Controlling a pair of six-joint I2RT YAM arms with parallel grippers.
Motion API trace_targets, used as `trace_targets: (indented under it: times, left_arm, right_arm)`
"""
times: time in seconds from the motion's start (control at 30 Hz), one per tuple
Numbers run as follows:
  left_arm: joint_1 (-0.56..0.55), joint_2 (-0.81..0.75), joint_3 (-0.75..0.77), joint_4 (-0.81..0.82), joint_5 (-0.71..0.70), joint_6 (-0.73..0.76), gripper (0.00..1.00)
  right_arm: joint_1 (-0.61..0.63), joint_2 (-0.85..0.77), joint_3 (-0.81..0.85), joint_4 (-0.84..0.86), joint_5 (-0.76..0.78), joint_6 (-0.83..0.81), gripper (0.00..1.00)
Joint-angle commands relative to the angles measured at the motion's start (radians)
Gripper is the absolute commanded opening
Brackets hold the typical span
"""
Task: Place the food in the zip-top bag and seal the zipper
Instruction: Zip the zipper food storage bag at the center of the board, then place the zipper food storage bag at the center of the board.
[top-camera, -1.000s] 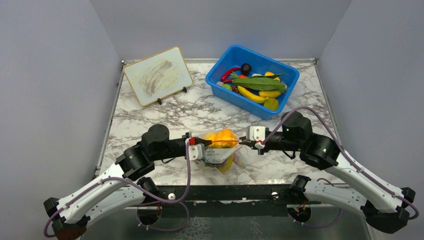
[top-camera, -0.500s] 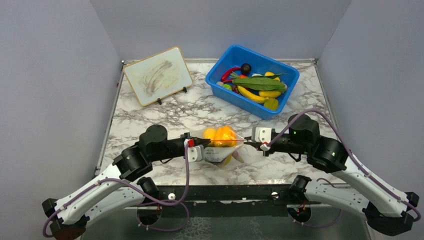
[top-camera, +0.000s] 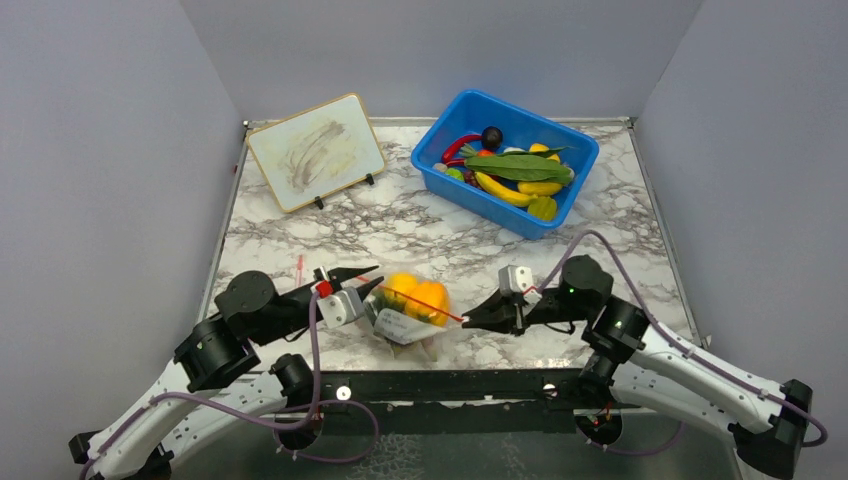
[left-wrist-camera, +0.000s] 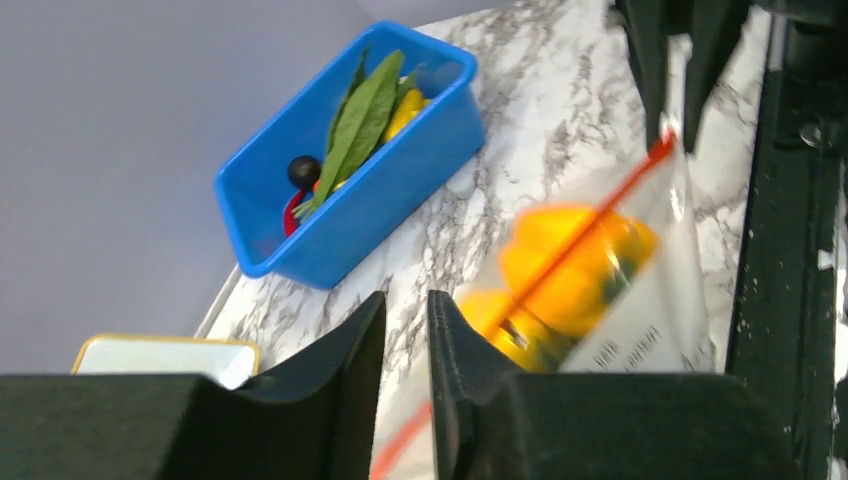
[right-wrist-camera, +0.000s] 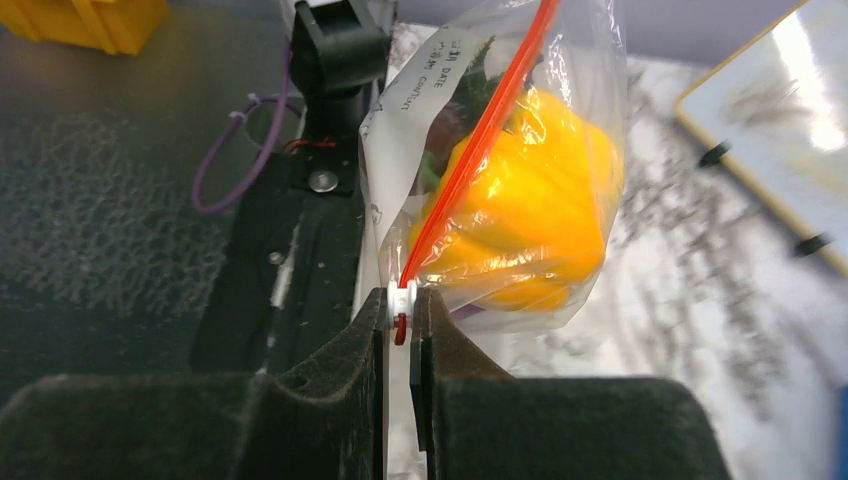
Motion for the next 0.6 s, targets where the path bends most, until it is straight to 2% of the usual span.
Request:
trace_targets:
  times: [0.0,0.1,0.27,0.43,0.57]
  left_arm:
    - [0.011,-0.048,-0.003,-0.002,-0.156,-0.047,0.34]
    - [0.011,-0.037,0.012,0.010,-0.187,-0.071,0.47]
    - [0.011,-0.008,0.037,0.044,-0.243,-0.116,0.66]
    - [0.011,0.006,0.022,0.082,-0.281,-0.160,0.70]
    - [0.011,0.028,0.000,0.107,-0.309,-0.204,0.71]
  right_arm:
    - [-0.007,0.044,-0.147,0.361,0.076,0.307,0.01]
    - [-0.007,0.119,-0.128,0.328,0.234,0.330,0.01]
    - [-0.007,0.177,-0.082,0.271,0.404,0.314,0.01]
    - [-0.007,0.173,-0.081,0.284,0.504,0.316,0.01]
    - [-0.007,0.203,-0.072,0.270,0.676,0.431,0.01]
